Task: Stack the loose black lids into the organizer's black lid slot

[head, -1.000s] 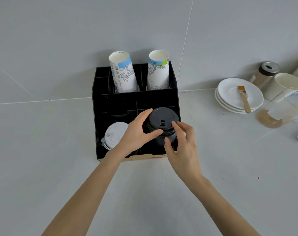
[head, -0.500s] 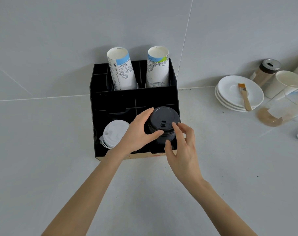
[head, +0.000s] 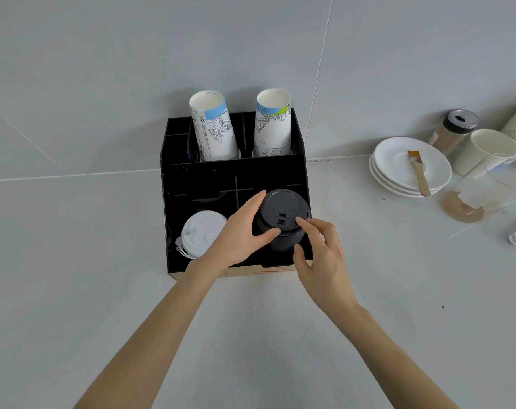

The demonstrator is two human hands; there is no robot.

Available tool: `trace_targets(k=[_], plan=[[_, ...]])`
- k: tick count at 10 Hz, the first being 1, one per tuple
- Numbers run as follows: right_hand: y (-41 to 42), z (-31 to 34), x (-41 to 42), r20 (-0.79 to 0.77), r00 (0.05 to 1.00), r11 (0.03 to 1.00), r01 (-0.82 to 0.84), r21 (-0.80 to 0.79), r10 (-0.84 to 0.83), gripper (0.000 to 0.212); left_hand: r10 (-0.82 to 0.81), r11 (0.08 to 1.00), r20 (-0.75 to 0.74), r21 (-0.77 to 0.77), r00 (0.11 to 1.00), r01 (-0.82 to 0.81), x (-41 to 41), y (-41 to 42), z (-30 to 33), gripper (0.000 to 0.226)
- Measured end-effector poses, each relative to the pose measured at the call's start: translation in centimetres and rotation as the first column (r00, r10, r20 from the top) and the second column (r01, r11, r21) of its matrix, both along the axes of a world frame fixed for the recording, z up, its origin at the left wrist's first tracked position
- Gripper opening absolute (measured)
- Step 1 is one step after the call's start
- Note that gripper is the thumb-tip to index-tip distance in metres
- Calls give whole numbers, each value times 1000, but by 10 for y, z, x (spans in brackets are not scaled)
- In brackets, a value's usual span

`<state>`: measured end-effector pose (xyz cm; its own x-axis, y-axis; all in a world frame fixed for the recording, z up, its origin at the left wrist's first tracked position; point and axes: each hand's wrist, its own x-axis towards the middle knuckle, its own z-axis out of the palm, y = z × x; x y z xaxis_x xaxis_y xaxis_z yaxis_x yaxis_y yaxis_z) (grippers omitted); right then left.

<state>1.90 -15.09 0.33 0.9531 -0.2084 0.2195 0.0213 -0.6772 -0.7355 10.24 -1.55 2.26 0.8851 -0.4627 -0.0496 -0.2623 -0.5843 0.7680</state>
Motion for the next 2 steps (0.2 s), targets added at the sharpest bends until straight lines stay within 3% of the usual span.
trace_targets(k=[2], plan=[[-13,18,4,-56,998,1000,0,-30,-1,37,-22,995,4,93,1000,22,-2,5,14,74]])
